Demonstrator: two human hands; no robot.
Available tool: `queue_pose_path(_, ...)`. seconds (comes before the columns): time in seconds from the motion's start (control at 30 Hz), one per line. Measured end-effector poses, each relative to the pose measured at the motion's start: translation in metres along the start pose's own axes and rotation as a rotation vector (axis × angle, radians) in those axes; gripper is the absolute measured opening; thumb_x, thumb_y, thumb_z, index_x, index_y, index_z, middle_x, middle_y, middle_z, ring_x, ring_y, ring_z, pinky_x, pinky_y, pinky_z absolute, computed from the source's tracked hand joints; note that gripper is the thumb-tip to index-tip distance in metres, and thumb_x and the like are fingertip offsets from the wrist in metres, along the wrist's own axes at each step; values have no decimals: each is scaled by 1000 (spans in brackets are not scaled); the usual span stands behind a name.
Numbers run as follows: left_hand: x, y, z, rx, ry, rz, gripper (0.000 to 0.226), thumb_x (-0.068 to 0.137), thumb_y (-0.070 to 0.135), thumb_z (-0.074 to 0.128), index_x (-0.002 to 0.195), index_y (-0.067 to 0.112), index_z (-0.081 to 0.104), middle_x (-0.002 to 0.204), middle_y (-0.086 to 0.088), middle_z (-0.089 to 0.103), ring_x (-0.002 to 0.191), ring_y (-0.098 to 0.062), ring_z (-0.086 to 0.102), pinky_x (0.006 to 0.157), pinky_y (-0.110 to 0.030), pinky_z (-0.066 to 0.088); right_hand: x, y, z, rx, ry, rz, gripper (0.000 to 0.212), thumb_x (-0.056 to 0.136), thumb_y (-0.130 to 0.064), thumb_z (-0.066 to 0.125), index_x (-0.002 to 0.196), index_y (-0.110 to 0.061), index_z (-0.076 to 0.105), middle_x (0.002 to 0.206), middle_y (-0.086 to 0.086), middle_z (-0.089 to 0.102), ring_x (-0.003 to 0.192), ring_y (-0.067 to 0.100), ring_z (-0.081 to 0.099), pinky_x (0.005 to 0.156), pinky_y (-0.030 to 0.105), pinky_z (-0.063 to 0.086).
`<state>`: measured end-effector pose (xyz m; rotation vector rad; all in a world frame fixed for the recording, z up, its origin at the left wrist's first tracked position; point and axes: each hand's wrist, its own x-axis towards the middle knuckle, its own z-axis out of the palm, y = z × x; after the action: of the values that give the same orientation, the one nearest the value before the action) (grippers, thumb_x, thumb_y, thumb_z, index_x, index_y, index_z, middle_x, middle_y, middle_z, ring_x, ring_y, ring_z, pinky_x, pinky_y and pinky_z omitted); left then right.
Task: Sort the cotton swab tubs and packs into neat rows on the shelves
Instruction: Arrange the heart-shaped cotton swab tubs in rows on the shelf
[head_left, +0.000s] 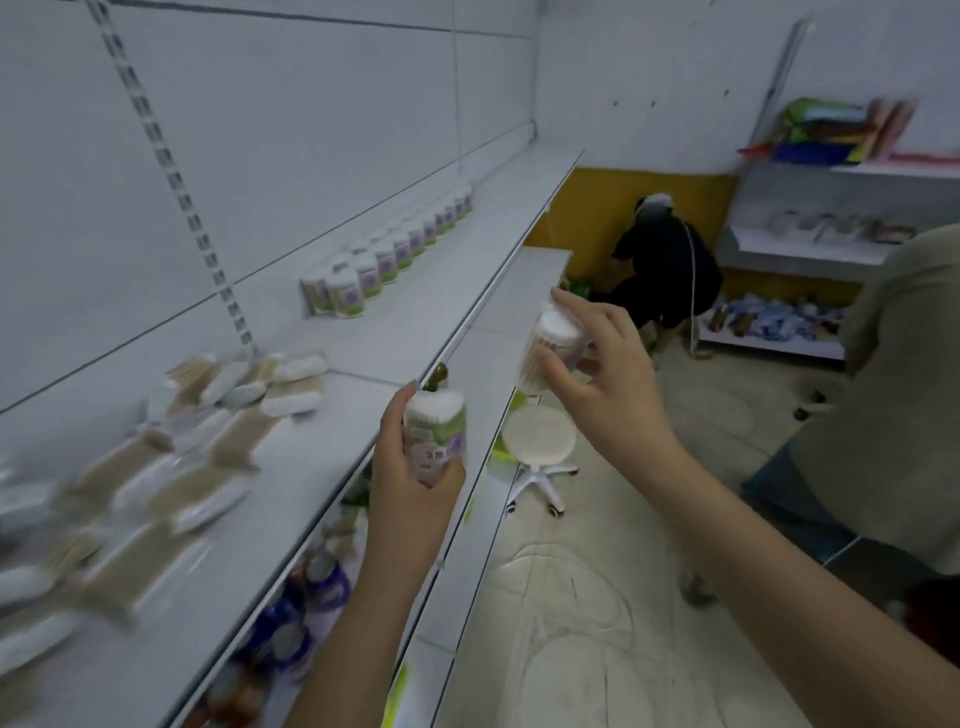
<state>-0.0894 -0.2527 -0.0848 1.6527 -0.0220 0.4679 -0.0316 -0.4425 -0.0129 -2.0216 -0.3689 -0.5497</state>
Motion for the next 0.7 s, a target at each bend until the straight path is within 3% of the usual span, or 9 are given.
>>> queue_pose_path(0.17, 83, -11, 57, -82, -90, -4, 70, 92, 7, 67, 144, 45, 41, 143, 9, 49, 124, -2, 55, 100, -22, 50, 74, 44, -6, 12, 65, 36, 51, 92, -30, 66, 140, -31, 51, 120, -7, 47, 97, 0, 55, 88, 16, 48)
queue_pose_path(0.27, 124, -22, 88, -115, -121, -10, 68, 93, 2, 64, 147, 37, 40, 147, 13, 45, 123, 4, 53, 93, -13, 49, 113, 76, -10, 14, 71, 45, 51, 92, -29, 66, 141, -30, 51, 121, -7, 47, 100, -8, 52, 85, 8, 43)
queue_pose_path(0.37, 168, -36, 118, -115, -120, -33, 68, 94, 14, 64, 149, 44, 35, 139, 24, 44, 117, 12, 53, 86, -9, 47, 159, 111, -13, 15, 68, 42, 50, 93, -27, 66, 141, -26, 51, 120, -5, 47, 94, -15, 51, 81, 2, 38)
queue_pose_path(0.43, 199, -45, 137, -87, -96, -45, 70, 91, 32, 65, 148, 54, 30, 130, 29, 46, 112, 9, 57, 86, -17, 52, 192, 135, -15, 11, 63, 26, 50, 93, -27, 66, 141, -25, 51, 120, -5, 47, 92, -16, 50, 79, 1, 37)
queue_pose_path(0.53, 245, -55, 170, -56, -46, -105, 70, 90, 36, 68, 146, 56, 31, 136, 12, 52, 102, -9, 62, 78, -32, 58, 243, 169, -17, 44, 49, 11, 49, 94, -24, 66, 141, -24, 52, 120, -4, 47, 92, -22, 47, 78, -2, 34)
queue_pose_path(0.63, 289, -61, 201, -8, 36, -118, 57, 88, 22, 73, 135, 34, 43, 125, 3, 57, 88, 7, 63, 68, -14, 52, 291, 201, -19, 58, 29, 3, 49, 94, -24, 66, 141, -23, 52, 122, -4, 46, 93, -27, 43, 78, -6, 31)
queue_pose_path(0.7, 316, -67, 218, 11, 71, -121, 46, 86, 17, 75, 124, 26, 52, 118, 2, 61, 80, 9, 63, 64, -13, 51, 322, 224, -17, 59, 18, -7, 49, 94, -24, 66, 141, -23, 52, 124, -3, 46, 94, -27, 43, 79, -5, 31)
